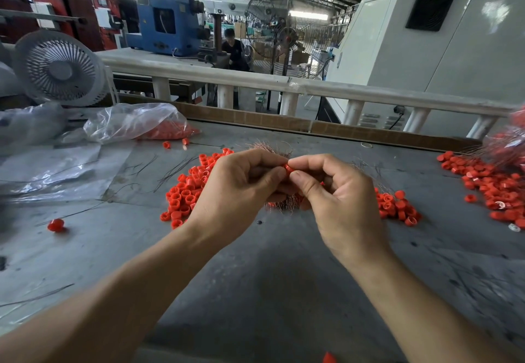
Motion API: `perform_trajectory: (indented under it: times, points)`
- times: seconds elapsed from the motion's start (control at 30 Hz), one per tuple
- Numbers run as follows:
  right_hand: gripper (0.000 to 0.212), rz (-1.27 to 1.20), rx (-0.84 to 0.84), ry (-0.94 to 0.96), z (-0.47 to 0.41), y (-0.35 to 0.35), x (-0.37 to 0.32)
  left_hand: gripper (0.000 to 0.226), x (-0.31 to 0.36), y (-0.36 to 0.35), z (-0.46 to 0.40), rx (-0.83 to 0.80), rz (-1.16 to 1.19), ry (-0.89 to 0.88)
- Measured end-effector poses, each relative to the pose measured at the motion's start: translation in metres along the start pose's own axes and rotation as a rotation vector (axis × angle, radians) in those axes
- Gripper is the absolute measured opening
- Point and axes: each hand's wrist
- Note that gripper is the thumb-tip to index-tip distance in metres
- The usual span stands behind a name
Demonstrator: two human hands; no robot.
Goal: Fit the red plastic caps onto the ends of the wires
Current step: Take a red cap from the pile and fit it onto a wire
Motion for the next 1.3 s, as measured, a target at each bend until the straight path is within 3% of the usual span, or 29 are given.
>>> perform_trajectory:
  times: [0.83, 1.3]
  points:
    - [0.006, 0.451, 0.046, 0.339, -0.0029, 0.0065, -0.0020, 0.022, -0.0027, -0.0006, -0.0005, 0.014, -0.049, -0.013]
    - [0.005, 0.365, 0.122, 0.322, -0.0027, 0.0059, -0.0042, 0.018, -0.0015, -0.0001, -0.0013, 0.003, 0.033, 0.015]
Point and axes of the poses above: each hand's wrist, its own z-axis away from the middle knuckle, its own y-axis out of the back of the hand, x = y × z, and after that the axes turned 4 degrees about z, right-handed
